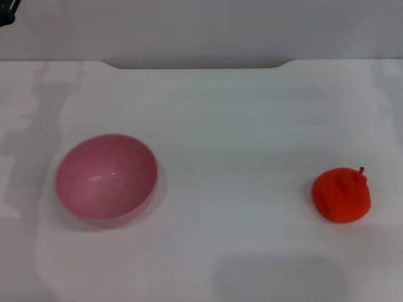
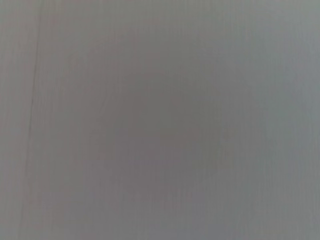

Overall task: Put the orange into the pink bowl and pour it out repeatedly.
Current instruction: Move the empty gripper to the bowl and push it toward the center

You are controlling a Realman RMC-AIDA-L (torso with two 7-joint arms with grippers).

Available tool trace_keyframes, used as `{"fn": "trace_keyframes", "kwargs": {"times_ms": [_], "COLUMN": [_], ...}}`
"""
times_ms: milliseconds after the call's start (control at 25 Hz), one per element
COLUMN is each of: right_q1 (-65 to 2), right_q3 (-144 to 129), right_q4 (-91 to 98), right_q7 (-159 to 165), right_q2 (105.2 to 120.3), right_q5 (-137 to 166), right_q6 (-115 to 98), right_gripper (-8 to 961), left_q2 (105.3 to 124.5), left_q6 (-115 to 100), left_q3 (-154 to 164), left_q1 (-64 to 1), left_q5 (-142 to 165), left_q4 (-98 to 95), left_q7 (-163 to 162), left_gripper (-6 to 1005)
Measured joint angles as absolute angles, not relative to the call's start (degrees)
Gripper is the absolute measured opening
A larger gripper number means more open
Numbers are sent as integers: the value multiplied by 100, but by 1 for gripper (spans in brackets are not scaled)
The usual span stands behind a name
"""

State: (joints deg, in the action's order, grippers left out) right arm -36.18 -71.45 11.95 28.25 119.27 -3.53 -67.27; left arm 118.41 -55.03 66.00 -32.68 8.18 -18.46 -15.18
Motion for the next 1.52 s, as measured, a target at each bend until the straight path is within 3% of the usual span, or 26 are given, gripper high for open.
{"fn": "trace_keyframes", "kwargs": {"times_ms": [1520], "right_q1": [-3510], "right_q3": [-7195], "right_q4": [1190], "right_q7": [2868], "right_q2": [11944], "right_q5": [-351], "right_q6": [-6794], "right_gripper": [501], "left_q2": [11844], "left_q6": [-5692], "left_q3": [6642], "left_q1": [-3232], "left_q5": [780], "left_q4": [-1838], "left_q7": [-1575], "left_gripper": [797]}}
